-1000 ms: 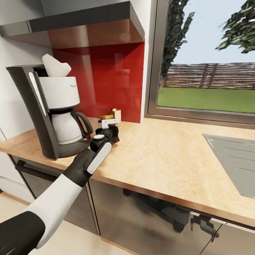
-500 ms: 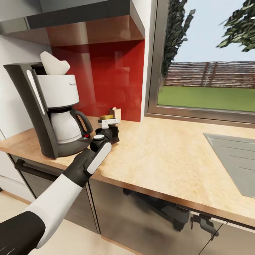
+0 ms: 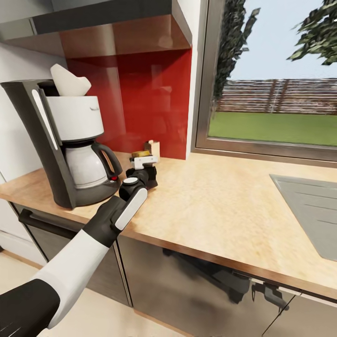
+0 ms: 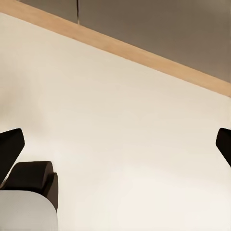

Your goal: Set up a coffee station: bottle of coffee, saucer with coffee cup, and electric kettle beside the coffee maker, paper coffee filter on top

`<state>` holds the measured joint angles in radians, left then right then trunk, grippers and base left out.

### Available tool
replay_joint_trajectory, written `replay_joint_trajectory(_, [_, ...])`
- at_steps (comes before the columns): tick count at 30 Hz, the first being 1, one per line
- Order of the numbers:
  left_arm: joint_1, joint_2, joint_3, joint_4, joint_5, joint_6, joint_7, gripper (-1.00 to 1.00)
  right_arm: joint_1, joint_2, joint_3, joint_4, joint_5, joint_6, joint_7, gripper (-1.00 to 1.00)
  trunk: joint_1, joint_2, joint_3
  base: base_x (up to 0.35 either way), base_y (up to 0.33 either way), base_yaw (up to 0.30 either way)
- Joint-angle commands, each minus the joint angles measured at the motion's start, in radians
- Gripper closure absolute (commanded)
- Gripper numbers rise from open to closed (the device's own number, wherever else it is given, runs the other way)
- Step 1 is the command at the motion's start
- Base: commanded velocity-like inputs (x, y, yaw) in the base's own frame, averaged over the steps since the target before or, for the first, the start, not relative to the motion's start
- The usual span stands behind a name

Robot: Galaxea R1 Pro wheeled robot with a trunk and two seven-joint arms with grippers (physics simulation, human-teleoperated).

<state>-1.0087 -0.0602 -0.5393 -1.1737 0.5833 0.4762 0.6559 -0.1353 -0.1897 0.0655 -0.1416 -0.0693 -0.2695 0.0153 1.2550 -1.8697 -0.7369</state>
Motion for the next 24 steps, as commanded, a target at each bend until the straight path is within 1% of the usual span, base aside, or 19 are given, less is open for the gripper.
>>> replay_joint_trajectory(1, [-0.001,0.0,-0.002,0.008,0.02,0.001,0.008,1.0,0.0,-0.001,0.007,0.001,-0.007,-0.004,0.002,-1.0,0.0,0.0,-0.003,0.0,0.0,0.0])
replay_joint_trajectory(7, [-0.001,0.0,-0.001,0.009,0.02,0.001,0.008,1.0,0.0,-0.001,0.007,0.001,-0.007,-0.004,0.002,-1.0,0.0,0.0,-0.007,0.0,0.0,0.0])
replay_joint_trajectory(24, [-0.001,0.0,-0.002,0.008,0.021,0.001,0.007,1.0,-0.001,-0.001,0.007,0.001,-0.007,-0.004,0.002,-1.0,0.0,0.0,-0.007,0.0,0.0,0.0])
